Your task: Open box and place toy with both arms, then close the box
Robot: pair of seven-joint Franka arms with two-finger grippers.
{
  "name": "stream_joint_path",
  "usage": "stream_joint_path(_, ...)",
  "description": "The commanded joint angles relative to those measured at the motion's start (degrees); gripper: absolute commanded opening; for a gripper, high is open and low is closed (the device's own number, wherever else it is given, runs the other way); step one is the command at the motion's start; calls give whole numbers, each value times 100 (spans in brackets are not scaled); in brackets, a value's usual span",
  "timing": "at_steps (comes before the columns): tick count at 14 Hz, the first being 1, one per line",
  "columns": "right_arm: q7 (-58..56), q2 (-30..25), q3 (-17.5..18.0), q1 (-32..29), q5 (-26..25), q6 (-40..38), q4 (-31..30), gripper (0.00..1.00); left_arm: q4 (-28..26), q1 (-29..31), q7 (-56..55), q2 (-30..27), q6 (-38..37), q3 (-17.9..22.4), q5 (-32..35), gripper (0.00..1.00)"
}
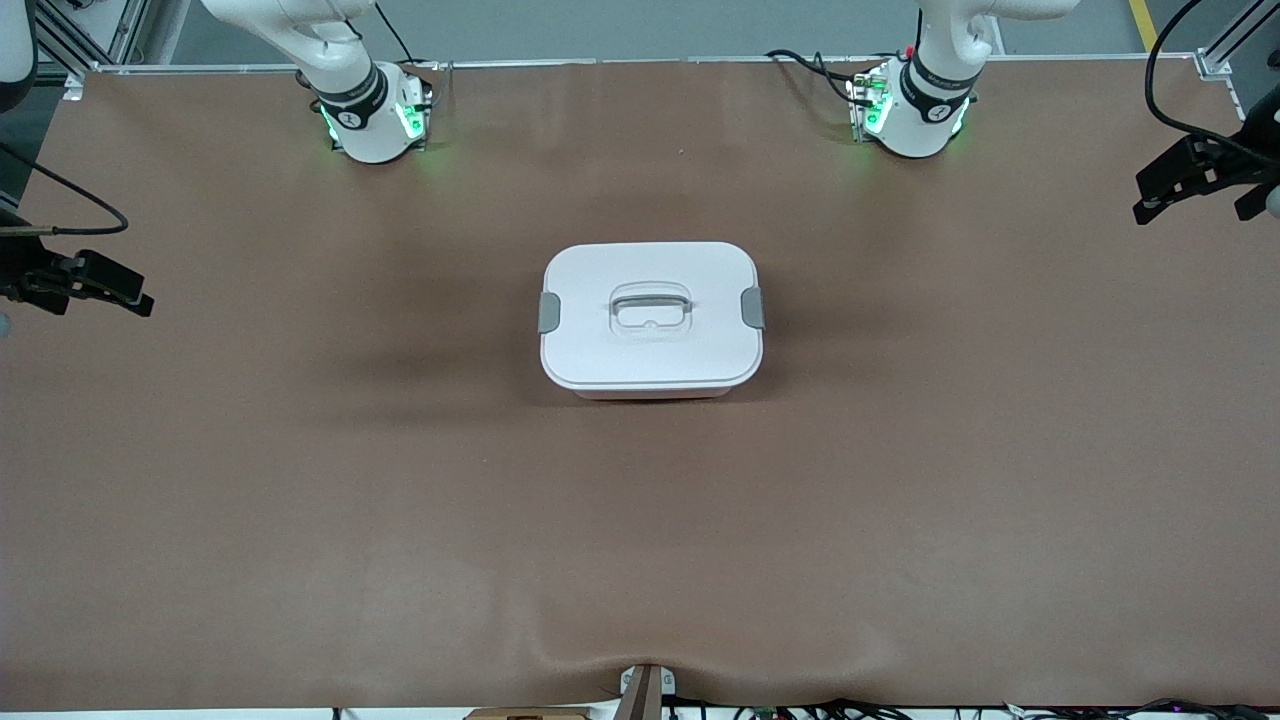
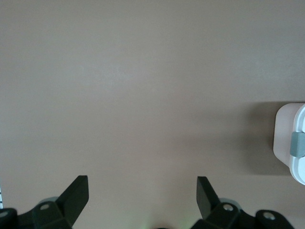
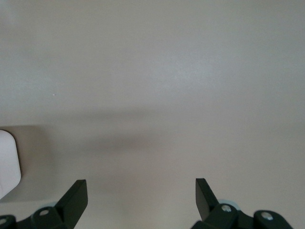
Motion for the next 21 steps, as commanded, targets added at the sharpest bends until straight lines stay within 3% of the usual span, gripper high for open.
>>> stream_joint_path(1,9,-29,14,-68,8,-78,48,100,-75,-4,-87,-37,77,-61,-56,100)
stream_joint_path(7,88,-38,23,-24,17,-157,66,100,-260,22,-993,-124,86,-359,-91,100)
stream_joint_path(10,88,-38,23,-15,8,-157,92,100,-602,40,-993,-353,384,-368,-327,100)
stream_joint_path(21,35,-38,32,-24,17,-192,92,100,-471,66,-862,-283,297,-333,-302,100)
